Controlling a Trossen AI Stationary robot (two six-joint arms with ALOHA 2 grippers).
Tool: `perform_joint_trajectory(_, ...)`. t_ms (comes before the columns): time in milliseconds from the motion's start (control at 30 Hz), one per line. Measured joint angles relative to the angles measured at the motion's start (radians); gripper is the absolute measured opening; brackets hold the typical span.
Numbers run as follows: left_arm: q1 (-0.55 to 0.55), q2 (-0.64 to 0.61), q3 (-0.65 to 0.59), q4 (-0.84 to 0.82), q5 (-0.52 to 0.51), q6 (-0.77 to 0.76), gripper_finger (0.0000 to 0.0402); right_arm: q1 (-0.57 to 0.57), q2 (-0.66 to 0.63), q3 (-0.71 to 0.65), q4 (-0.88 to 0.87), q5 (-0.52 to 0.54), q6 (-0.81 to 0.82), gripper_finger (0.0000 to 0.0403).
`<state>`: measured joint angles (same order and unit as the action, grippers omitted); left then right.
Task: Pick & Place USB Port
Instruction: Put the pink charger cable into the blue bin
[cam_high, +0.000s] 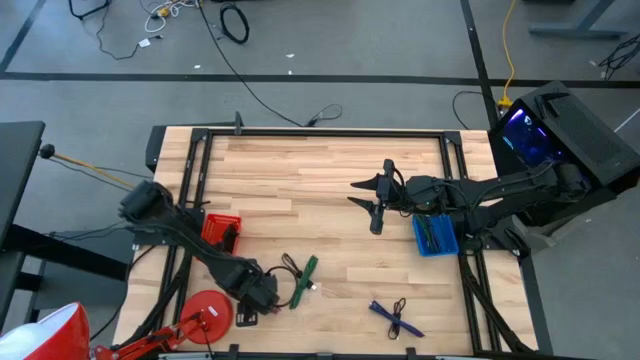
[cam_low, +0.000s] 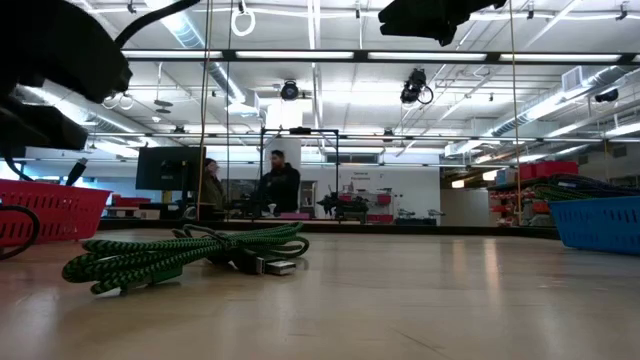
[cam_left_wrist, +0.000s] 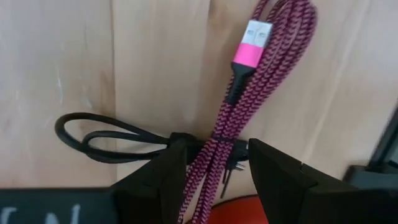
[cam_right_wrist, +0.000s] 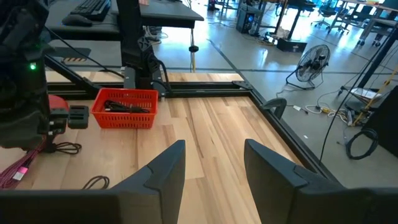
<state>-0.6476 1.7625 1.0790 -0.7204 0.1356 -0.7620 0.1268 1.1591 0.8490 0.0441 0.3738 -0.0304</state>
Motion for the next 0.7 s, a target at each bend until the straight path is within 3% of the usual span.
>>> perform_joint_trajectory(233, 0.0, 0.023, 0.003, 0.005, 0.008, -0.008, 0.0165, 0.0, 0.0, 0.0, 0.0, 0.0, 0.0, 0.0167)
perform_joint_trajectory(300, 0.005, 0.024, 0.002, 0.008, 0.016, -0.008, 0.0132, 0.0, 0.0, 0.0, 0.0, 0.0, 0.0, 0.0167)
perform_joint_trajectory(433, 0.008, 0.025, 0.017, 0.008, 0.034, -0.004, 0.0026, 0.0, 0.0, 0.0, 0.0, 0.0, 0.0, 0.0167)
perform_joint_trajectory(700, 0.025, 0.025, 0.125, -0.064, -0.016, 0.019, 0.0012, 0.0, 0.0, 0.0, -0.001, 0.0, -0.003, 0.0167)
